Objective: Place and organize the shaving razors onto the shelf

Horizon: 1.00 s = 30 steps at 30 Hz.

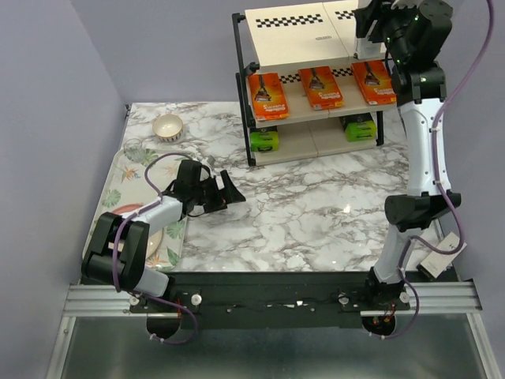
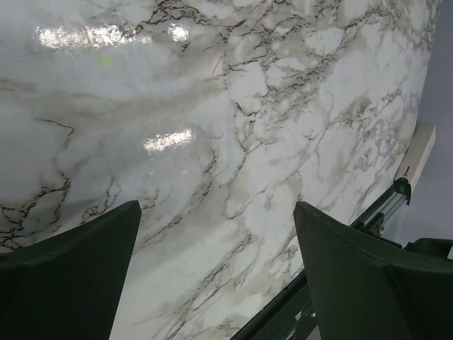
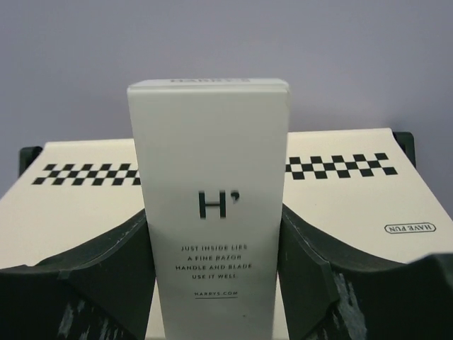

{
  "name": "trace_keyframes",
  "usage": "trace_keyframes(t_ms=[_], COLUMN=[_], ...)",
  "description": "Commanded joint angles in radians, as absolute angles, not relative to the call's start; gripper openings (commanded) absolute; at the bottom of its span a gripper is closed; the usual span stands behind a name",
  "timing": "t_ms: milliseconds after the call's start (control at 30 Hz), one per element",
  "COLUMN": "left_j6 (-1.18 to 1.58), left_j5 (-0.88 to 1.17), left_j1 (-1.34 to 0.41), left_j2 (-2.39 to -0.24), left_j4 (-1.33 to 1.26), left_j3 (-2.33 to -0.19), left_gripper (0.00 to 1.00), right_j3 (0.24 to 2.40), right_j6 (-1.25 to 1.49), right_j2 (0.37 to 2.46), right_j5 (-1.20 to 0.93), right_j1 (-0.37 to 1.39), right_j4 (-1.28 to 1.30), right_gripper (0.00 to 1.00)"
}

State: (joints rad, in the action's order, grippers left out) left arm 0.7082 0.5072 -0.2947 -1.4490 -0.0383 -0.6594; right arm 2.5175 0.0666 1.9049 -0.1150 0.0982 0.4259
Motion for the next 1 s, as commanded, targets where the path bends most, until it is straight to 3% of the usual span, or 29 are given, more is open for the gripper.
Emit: trace_keyframes(t_ms=[0,433,633,700,967], left_j6=[0.730,0.738,0.752,0.762,0.787], left_j5=[0.528,0.526,0.525,0.523,0.518], left_j1=[-0.287,-0.273,-0.268,-0.268,-0.265], left_j2=[-1.427,-1.407,-1.407,-1.407,-1.410], left_j4=[-0.087,-0.097,-0.120,-0.132,-0.156], left_j3=[-0.646,-0.612,-0.607,-0.607,-0.603], left_gripper=[0.98,0.98,0.98,0.98,0.98], right_j3=[2.559,2.622,2.545,2.490,2.300], right_j6=[-0.017,-0.049,-0.022,-0.003,-0.003], right_j2=[1.960,2.069,1.923,1.870,1.734], right_j5=[0.026,0.058,0.136,0.141,0.083], right_j1=[0.112,0.130,0.141,0.144,0.146], right_j4=[0.344,0.239,0.239,0.274,0.437], right_gripper=[0.69,0.87,0.91,0.97,1.00])
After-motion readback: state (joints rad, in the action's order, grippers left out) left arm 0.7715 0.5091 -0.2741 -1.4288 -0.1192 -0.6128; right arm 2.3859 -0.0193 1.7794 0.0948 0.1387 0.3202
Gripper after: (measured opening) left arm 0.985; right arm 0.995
